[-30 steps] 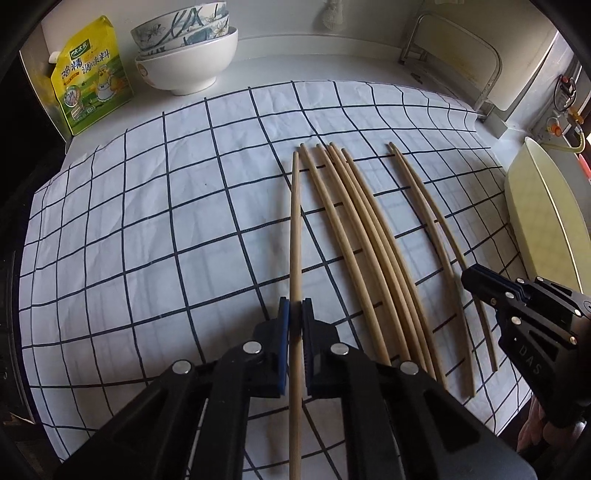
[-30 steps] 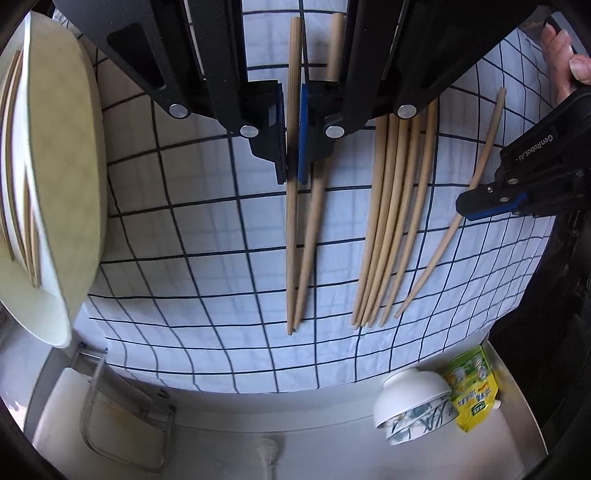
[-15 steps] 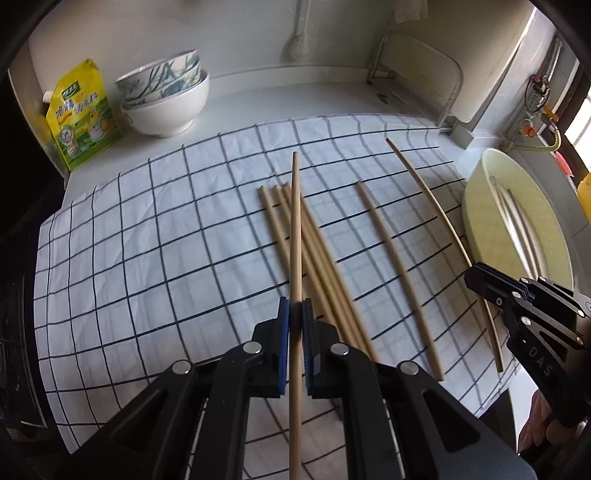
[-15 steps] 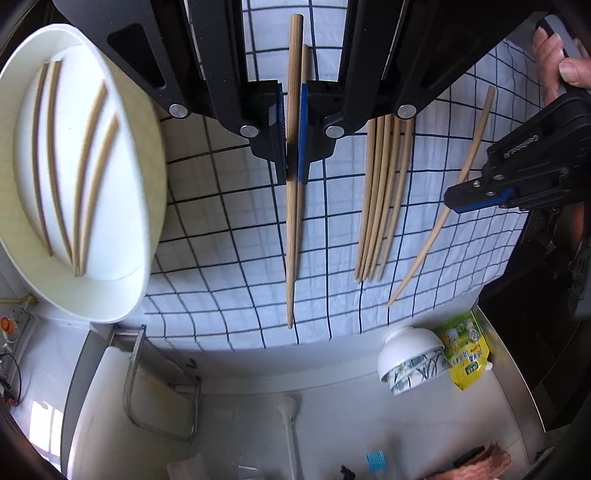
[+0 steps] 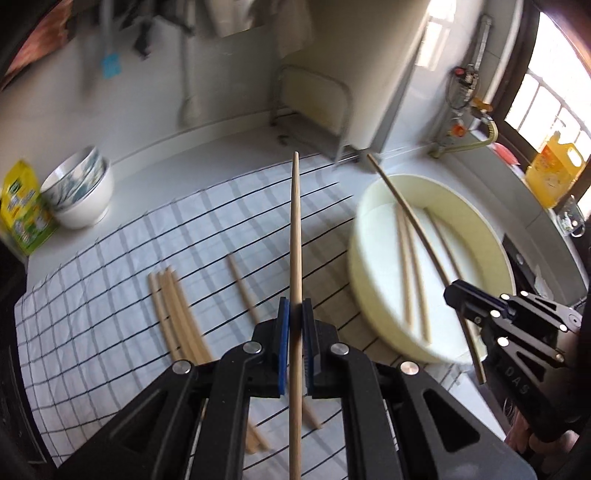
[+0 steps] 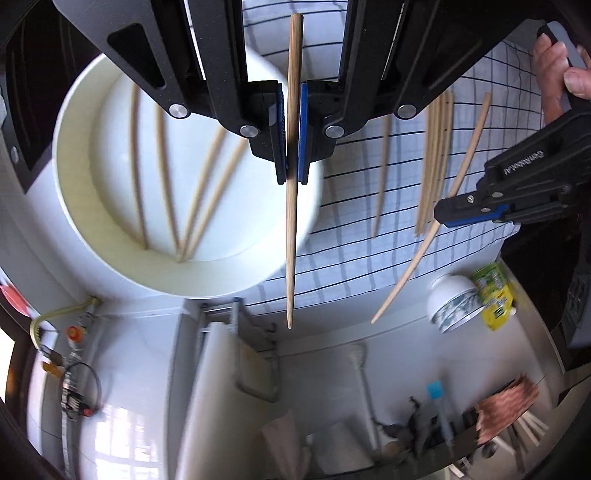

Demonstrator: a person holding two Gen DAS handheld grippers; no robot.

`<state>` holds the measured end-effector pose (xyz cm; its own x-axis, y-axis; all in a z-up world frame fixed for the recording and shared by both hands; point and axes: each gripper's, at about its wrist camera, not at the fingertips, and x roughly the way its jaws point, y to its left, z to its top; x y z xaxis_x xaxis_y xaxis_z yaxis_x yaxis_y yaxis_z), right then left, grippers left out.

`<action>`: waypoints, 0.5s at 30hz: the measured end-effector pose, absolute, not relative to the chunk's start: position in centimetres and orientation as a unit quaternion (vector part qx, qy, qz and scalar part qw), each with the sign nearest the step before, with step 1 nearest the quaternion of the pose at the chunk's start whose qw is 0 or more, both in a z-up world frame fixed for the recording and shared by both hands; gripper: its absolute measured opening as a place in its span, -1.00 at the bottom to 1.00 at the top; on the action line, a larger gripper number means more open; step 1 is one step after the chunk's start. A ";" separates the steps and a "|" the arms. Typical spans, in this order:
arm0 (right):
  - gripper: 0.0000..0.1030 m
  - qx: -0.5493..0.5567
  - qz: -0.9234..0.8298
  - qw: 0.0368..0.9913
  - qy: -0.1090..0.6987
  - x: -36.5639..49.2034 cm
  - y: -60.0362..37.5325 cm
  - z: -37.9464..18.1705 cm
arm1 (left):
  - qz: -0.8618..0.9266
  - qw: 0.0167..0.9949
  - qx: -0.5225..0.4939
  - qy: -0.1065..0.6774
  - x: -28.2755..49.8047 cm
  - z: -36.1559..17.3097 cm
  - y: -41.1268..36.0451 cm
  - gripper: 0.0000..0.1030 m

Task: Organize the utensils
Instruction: 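Carry the chopstick in the right gripper over the basin while the left gripper carries its own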

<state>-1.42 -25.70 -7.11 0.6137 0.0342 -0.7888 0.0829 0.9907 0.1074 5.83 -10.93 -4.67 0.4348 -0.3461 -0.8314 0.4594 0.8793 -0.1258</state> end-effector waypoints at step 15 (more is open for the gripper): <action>-0.89 0.126 -0.093 0.874 0.459 -2.3 -38.3 -10.4 | -0.328 0.809 0.122 0.472 6.2 -6.4 -27.7 -0.86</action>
<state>-2.31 -38.27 -10.41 0.5606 -0.0480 -0.8267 0.2787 0.9510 0.1338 6.25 -27.69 -6.35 0.3381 -0.4161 -0.8441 0.6464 0.7546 -0.1131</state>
